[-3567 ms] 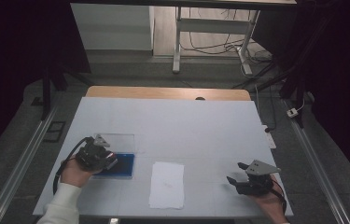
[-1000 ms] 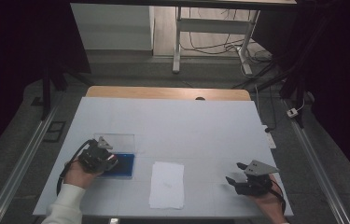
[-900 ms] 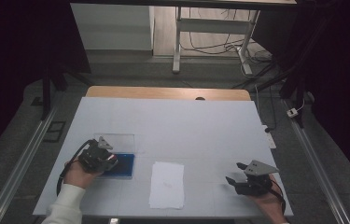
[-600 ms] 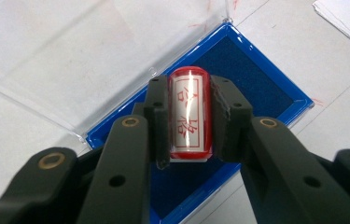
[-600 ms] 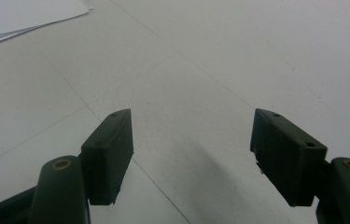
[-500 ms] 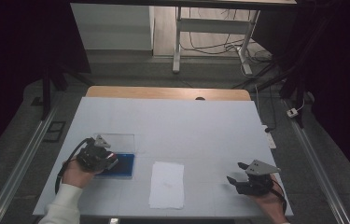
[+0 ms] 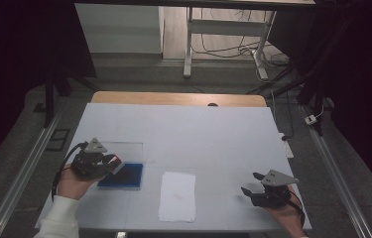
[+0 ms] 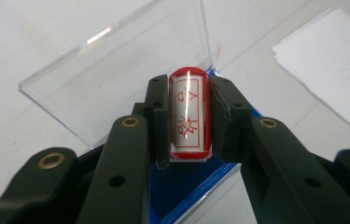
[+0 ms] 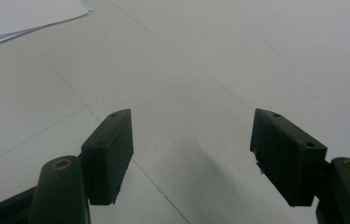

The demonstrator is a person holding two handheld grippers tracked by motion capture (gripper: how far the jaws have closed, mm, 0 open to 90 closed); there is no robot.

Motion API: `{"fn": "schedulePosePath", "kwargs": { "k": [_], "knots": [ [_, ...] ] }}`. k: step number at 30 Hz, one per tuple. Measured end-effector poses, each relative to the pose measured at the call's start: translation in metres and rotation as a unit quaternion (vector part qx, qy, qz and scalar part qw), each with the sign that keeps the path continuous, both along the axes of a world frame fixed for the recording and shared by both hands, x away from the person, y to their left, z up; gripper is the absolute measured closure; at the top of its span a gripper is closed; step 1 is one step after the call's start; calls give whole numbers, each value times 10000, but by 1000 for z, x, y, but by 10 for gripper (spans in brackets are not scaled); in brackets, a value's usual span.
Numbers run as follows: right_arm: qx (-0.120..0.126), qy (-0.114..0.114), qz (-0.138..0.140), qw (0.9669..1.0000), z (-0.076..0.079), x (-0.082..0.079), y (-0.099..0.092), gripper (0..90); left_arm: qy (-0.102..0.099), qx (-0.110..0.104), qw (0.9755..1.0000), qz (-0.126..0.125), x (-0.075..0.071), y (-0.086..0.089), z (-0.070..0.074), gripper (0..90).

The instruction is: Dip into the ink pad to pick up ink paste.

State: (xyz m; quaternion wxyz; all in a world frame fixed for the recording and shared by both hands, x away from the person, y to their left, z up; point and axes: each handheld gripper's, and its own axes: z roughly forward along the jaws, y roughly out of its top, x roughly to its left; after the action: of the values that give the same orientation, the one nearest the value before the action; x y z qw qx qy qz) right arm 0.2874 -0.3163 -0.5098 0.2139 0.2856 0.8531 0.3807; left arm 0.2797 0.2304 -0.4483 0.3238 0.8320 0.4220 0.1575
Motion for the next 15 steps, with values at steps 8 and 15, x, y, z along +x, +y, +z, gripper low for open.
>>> {"fn": "schedulePosePath", "kwargs": {
  "k": [8, 15],
  "knots": [
    [-26, -3, 14, 10000, -1, 0, 0, 295, -217, -268, 9994, -33, -6, 3, 11, 699],
    [-7, -10, 5, 10000, 0, 0, -1, 295, -445, -593, 9972, -100, -11, 3, 21, 698]
  ]
}}
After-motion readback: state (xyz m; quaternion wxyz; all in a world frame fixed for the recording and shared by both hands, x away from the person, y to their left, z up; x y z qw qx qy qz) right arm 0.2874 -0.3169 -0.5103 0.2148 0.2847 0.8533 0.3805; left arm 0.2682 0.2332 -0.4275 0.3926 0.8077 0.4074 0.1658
